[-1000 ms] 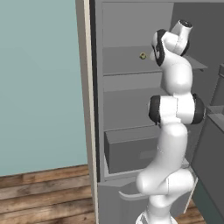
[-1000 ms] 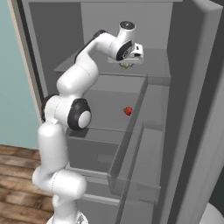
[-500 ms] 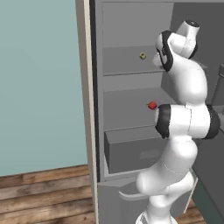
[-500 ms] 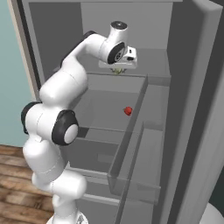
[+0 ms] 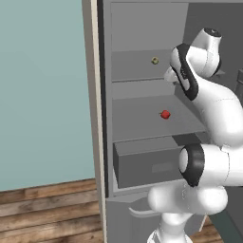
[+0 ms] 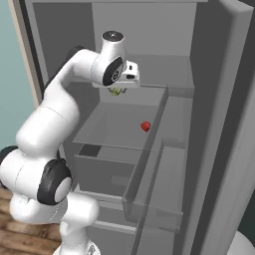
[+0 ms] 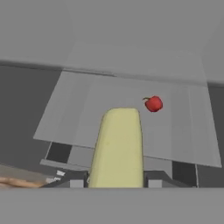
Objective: Pick the egg and butter from the fridge and place them by the bowl for mixing.
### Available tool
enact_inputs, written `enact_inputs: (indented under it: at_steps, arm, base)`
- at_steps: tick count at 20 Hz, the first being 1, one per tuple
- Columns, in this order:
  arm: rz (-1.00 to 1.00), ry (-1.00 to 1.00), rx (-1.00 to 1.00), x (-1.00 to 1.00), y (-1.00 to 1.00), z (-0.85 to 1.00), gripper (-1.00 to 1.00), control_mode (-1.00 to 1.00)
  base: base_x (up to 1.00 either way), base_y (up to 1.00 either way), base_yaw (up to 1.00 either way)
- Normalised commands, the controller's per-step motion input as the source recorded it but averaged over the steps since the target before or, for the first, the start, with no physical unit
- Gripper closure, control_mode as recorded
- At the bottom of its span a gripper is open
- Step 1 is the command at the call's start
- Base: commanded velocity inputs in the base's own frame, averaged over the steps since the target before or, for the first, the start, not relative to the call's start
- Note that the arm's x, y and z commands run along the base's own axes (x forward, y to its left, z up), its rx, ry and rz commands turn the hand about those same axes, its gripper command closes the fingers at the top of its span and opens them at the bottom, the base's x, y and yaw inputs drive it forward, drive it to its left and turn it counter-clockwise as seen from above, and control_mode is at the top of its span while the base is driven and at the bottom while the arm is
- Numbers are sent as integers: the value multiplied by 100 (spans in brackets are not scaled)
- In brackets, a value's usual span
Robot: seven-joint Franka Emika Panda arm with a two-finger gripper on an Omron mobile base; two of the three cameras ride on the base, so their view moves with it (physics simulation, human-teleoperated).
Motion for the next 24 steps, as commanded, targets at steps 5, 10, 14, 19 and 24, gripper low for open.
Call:
enact_inputs:
  at_steps: [5, 10, 14, 19, 24]
  arm:
    - [-1, -1, -1, -83, 37, -6, 100, -100]
    - [-2, 0, 0, -74, 26, -9, 100, -100]
    - [-5, 0, 1, -67, 25, -9, 100, -100]
    - [-5, 10, 4, -54, 26, -9, 100, -100]
    - [0, 8, 1, -50, 15, -7, 100, -100]
  base:
    - [0, 0, 0]
    - [0, 0, 0]
    - [0, 0, 0]
    - [0, 0, 0]
    - [0, 0, 0]
